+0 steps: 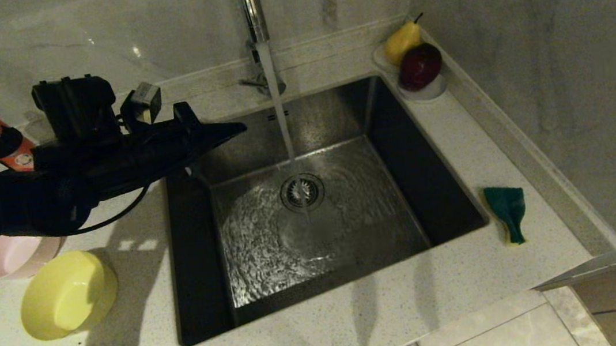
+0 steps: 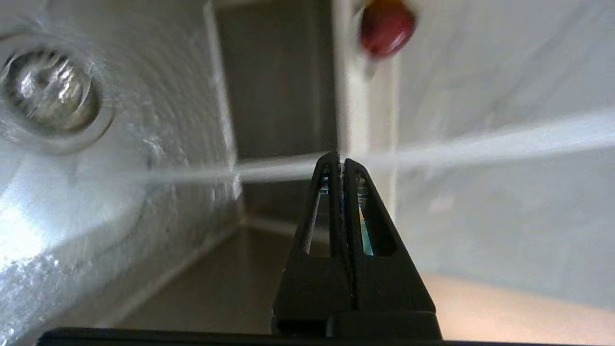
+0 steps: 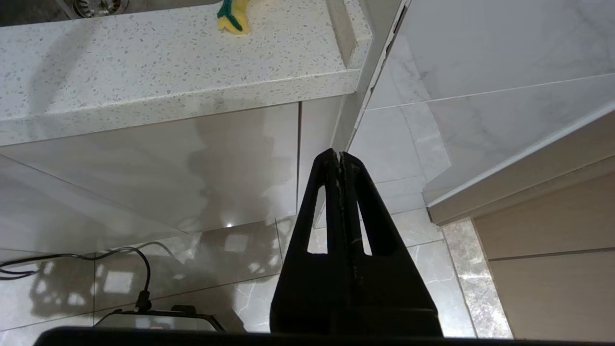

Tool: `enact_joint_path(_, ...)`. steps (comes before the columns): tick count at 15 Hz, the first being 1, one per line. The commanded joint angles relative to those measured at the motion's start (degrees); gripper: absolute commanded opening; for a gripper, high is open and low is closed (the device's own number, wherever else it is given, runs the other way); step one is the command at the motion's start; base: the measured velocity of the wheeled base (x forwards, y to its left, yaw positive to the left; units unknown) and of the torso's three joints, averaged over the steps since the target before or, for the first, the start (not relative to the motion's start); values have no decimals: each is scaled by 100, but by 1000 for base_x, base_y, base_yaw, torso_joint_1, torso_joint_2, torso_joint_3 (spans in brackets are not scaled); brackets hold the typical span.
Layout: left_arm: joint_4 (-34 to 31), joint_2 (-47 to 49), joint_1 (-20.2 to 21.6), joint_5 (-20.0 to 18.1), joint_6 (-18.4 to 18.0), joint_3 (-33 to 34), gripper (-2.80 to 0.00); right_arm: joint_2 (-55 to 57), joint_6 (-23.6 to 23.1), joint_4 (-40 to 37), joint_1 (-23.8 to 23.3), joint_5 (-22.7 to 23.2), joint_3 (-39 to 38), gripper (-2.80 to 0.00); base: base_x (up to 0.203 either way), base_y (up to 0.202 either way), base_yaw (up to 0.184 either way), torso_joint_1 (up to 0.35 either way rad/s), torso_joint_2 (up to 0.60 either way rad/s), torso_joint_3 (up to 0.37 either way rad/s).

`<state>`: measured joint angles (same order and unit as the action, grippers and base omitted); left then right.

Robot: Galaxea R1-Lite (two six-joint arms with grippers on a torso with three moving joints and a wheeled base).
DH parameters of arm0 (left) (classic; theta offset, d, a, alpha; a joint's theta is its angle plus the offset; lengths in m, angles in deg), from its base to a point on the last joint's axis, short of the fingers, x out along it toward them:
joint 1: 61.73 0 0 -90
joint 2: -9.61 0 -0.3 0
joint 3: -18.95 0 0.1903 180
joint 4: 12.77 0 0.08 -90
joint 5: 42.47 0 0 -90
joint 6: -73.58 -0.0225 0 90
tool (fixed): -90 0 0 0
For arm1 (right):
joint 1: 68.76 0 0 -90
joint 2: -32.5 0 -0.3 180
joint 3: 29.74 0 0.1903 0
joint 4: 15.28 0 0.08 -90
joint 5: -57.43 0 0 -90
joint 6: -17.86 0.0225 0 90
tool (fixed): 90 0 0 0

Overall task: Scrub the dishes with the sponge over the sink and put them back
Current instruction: Turn off the faucet

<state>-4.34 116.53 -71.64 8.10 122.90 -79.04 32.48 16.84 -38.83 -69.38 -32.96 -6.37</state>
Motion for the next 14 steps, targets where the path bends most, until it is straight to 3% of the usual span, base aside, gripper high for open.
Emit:
enact_joint_path(1, 242, 270, -35, 40, 153, -176, -280, 11, -3, 1, 1, -5, 0, -280, 0, 0, 0, 0, 0, 0)
enact_joint_path(4, 248, 482, -89, 354, 190, -511, -280, 11, -3, 1, 1, -5, 0, -280, 0, 0, 0, 0, 0, 0)
enact_joint_path(14, 248, 1060, -116, 598, 457, -1503, -280, 11, -3, 1, 1, -5, 0, -280, 0, 0, 0, 0, 0, 0)
